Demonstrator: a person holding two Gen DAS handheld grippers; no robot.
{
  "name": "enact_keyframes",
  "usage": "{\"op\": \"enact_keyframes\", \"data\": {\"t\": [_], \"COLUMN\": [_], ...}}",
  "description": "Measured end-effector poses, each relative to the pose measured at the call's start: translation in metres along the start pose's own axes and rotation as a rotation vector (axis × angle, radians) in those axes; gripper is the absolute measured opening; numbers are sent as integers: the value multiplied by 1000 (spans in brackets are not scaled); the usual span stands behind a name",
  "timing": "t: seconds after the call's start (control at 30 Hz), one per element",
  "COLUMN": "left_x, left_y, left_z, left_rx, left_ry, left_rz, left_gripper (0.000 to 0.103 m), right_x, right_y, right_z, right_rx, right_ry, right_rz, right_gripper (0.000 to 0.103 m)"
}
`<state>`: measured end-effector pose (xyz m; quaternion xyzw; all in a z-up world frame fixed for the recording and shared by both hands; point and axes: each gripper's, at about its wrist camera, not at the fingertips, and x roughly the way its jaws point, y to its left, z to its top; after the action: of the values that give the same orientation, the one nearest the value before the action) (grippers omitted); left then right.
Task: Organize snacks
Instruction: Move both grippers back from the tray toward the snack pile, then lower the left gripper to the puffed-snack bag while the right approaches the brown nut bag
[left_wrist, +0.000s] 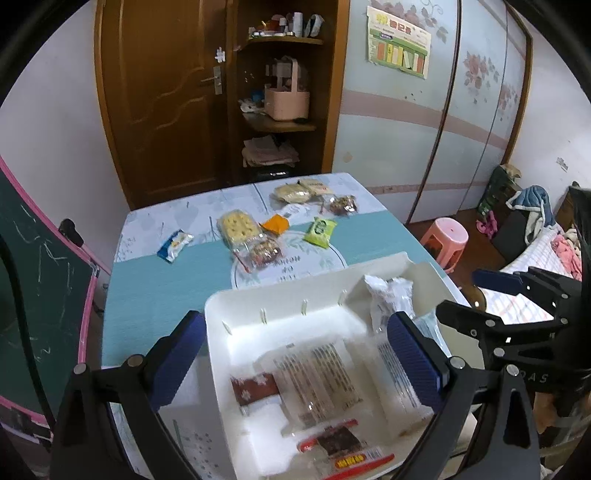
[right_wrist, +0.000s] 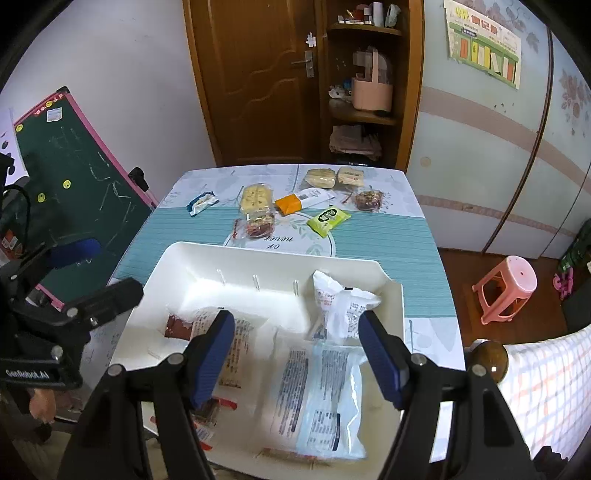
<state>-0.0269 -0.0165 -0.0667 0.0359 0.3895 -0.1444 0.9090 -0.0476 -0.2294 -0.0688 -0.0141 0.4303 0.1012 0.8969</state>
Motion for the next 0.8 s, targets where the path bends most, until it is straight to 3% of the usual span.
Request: {"op": "enact_keyframes", "data": {"t": [0.33,0.8], "left_x": [5,35], "left_y": [29,87], "left_z": [52,163], "left_rx": [3,4], "left_ry": [-80,-87], "left_rz": [101,189], "left_gripper": [98,98], "right_x": [7,24], "right_y": [-19,-61], "right_z": [42,179], "right_rx": [-33,-56], "right_ry": [-32,-70], "right_rz": [-75,-189], "right_gripper": [70,70]}}
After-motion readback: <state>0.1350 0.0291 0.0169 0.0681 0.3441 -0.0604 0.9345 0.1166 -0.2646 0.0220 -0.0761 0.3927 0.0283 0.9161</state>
